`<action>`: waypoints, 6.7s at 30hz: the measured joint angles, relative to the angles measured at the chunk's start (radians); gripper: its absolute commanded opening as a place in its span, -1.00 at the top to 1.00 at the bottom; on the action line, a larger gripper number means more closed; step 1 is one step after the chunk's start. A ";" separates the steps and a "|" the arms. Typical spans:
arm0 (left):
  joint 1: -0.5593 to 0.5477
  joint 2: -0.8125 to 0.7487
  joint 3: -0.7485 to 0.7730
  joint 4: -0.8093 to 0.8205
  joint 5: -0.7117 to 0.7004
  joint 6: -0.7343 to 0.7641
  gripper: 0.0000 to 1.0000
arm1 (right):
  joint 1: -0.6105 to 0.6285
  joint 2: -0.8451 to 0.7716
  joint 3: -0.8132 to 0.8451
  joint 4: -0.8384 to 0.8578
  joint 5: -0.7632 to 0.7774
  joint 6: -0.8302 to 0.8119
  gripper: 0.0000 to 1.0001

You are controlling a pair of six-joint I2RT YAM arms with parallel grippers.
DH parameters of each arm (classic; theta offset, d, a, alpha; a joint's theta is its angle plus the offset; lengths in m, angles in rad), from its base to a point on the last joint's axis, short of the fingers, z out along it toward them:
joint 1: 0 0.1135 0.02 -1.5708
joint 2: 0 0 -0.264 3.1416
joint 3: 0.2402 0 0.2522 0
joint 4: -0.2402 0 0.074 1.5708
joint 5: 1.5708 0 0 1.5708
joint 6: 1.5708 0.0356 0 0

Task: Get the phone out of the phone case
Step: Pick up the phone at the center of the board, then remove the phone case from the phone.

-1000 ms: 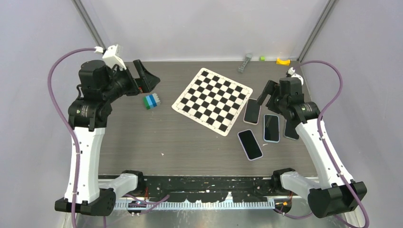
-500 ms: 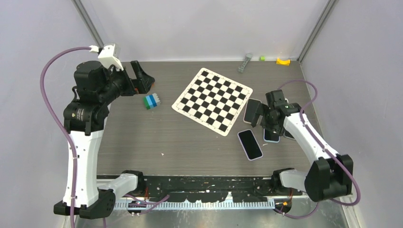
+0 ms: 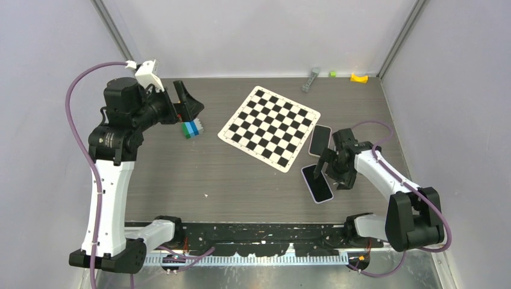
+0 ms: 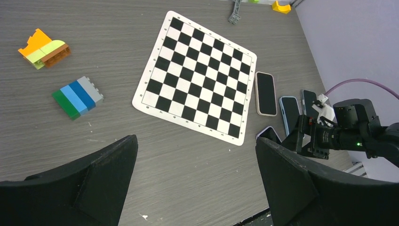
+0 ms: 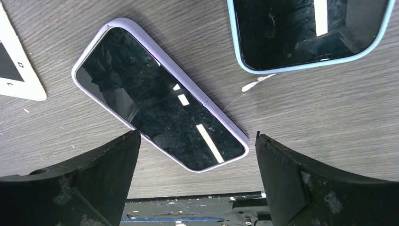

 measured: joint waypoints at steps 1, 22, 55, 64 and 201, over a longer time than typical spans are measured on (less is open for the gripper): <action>0.000 0.000 -0.002 0.001 0.002 0.000 -0.99 | 0.000 0.003 -0.006 0.006 -0.002 0.005 -0.96; 0.000 0.000 -0.013 0.012 0.017 -0.003 -0.99 | 0.112 0.004 -0.081 0.160 -0.041 0.095 -0.96; 0.000 -0.023 -0.254 0.153 0.079 -0.117 -0.98 | 0.460 0.217 0.053 0.132 0.210 0.058 0.33; -0.065 0.053 -0.823 0.558 0.277 -0.533 -0.92 | 0.446 0.164 0.014 0.222 0.086 0.051 0.47; -0.085 0.098 -0.706 1.277 0.336 -1.730 1.00 | 0.605 0.173 0.756 0.512 -0.222 -0.317 0.28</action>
